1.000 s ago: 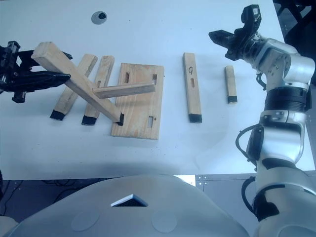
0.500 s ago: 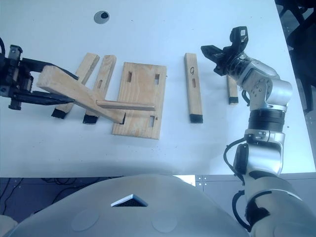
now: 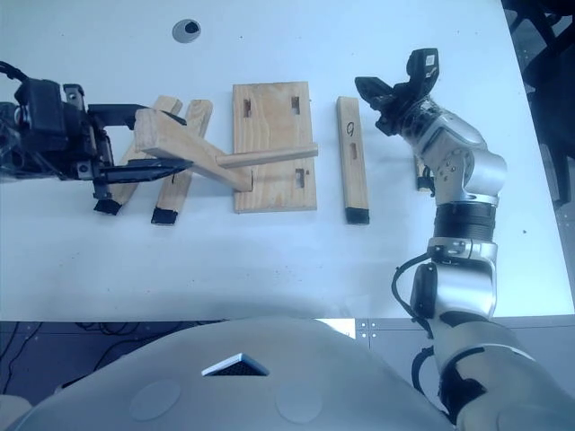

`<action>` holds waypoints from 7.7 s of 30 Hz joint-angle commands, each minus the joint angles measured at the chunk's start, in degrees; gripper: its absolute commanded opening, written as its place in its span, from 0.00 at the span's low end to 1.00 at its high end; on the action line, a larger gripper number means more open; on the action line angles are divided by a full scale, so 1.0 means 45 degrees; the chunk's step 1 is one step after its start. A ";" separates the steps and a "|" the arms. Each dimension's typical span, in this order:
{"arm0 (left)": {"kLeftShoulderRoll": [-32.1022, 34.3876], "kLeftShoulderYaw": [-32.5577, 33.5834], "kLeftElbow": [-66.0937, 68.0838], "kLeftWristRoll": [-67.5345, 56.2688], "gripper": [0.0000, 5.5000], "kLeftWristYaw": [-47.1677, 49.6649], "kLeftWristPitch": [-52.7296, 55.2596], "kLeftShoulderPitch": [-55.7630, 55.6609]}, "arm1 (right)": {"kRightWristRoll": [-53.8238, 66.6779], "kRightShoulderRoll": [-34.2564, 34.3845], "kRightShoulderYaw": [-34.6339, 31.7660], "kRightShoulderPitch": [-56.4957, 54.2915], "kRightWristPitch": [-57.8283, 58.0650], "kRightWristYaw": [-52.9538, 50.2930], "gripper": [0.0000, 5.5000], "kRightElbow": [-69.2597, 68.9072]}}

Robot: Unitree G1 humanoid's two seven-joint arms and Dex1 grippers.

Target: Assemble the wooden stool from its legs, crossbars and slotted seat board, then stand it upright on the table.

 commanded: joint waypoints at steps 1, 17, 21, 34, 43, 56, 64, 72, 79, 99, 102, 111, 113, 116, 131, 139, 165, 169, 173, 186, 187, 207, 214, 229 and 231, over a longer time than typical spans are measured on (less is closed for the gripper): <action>0.0285 -0.1654 0.1346 0.2773 0.43 0.0979 0.1857 0.0658 | -0.0035 0.0503 -0.0230 -0.0192 -0.0689 -0.0346 0.00 0.0294; -0.0680 0.0296 0.3631 0.5784 0.70 0.3106 0.2718 0.1426 | -0.0096 0.1084 -0.0780 -0.0283 -0.1859 -0.1431 0.00 0.0961; -0.1827 0.0749 0.3335 0.5722 0.73 0.4242 0.3785 0.2085 | -0.0158 0.1093 -0.0941 -0.0187 -0.1971 -0.1897 0.00 0.0978; -0.3921 0.1338 -0.0191 0.3948 0.73 0.5439 0.7414 0.3457 | -0.0168 0.0908 -0.1251 0.0016 -0.1872 -0.2619 0.00 0.1271; -0.3603 0.0218 0.0619 0.5342 0.65 0.5770 0.7253 0.5135 | -0.0268 0.0851 -0.1176 0.0189 -0.1679 -0.2685 0.00 0.1196; -0.3765 0.1370 0.1035 0.5023 0.37 0.5654 0.7131 0.4164 | -0.0493 0.0621 -0.1275 -0.0328 -0.1957 -0.2658 0.00 0.1816; -0.4580 0.2815 0.1451 0.4486 0.37 0.5543 0.4720 0.1015 | -0.0513 0.0704 -0.1277 -0.1103 -0.1951 -0.2246 0.00 0.2246; -0.5169 0.2782 0.2558 0.2099 0.37 0.3318 0.4032 -0.4005 | 0.2916 0.0674 -0.2093 -0.4947 0.0981 0.1957 0.26 0.2739; -0.4826 0.2613 0.2238 -0.0596 0.37 0.1093 0.5553 -0.5333 | 0.6761 0.0760 -0.2314 -0.5773 0.4987 0.4509 0.48 0.0112; -0.4908 0.1286 0.2332 -0.0655 0.37 0.0217 0.5853 -0.4820 | 0.8304 -0.0117 -0.2748 -0.6591 0.7258 0.5595 0.51 0.0934; -0.5050 0.1454 0.2501 -0.0912 0.37 0.0335 0.6043 -0.4913 | 0.8075 -0.0251 -0.2528 -0.6515 0.7187 0.6031 0.45 0.0770; -0.5498 0.2056 0.3092 -0.1373 0.58 0.0775 0.5965 -0.5421 | 0.6852 0.0284 -0.2578 -0.6623 0.4383 0.4602 0.39 0.0784; -0.5665 0.2706 0.3040 -0.2317 0.61 0.1027 0.6405 -0.5598 | 0.6388 0.0134 -0.2476 -0.6248 0.3649 0.4394 0.38 0.0583; -0.5778 0.3754 0.2909 -0.4169 0.64 0.1299 0.7176 -0.5710 | 0.5852 -0.0194 -0.2275 -0.5632 0.3073 0.4390 0.38 0.0337; -0.5755 0.4227 0.3323 -0.4875 0.64 0.2387 0.7342 -0.5449 | 0.3031 -0.0808 -0.0063 -0.1605 0.1083 0.5365 0.38 -0.1331; -0.5898 0.4310 0.3194 -0.4870 0.64 0.2488 0.7196 -0.5091 | 0.3288 -0.1630 -0.0171 -0.1987 0.1472 0.5769 0.38 -0.1631; -0.6534 0.3992 0.3025 -0.4849 0.64 0.3120 0.7157 -0.4819 | 0.3025 -0.2839 0.0624 -0.2358 0.1823 0.7132 0.37 -0.1889; -0.6539 0.4012 0.3004 -0.4845 0.64 0.3143 0.7140 -0.4795 | 0.2616 -0.2655 0.0944 -0.2192 0.1455 0.7139 0.37 -0.1671; -0.6538 0.4003 0.3038 -0.4812 0.64 0.3153 0.7128 -0.4816 | 0.2302 -0.2811 0.1279 -0.2130 0.1230 0.7349 0.37 -0.1561; -0.6767 0.3898 0.2977 -0.4671 0.64 0.3394 0.6990 -0.4616 | -0.0227 -0.4078 0.3845 -0.3137 -0.1205 0.9030 0.37 -0.1211; -0.6754 0.3936 0.2962 -0.4685 0.64 0.3433 0.6994 -0.4584 | -0.0320 -0.4222 0.3979 -0.3149 -0.1315 0.9155 0.37 -0.1196; -0.2042 -0.0568 0.1285 -0.1687 0.64 -0.0105 0.8944 -0.7964 | -0.1233 -0.5410 0.4916 -0.2019 -0.2369 0.9352 0.37 -0.1950; -0.2064 -0.4519 0.1613 -0.0490 0.64 -0.1381 1.1927 -1.1762 | -0.1257 -0.5435 0.5180 -0.1767 -0.2691 0.9196 0.37 -0.2482; -0.5087 -0.8067 0.4131 0.3867 0.25 -0.0280 1.0051 -1.1219 | -0.1469 -0.4899 0.6036 -0.2952 -0.2911 0.9096 0.37 -0.1534; -0.5165 -0.8081 0.4413 0.4148 0.20 -0.0314 0.9836 -1.1058 | -0.1615 -0.4916 0.6234 -0.3145 -0.3010 0.9152 0.37 -0.1468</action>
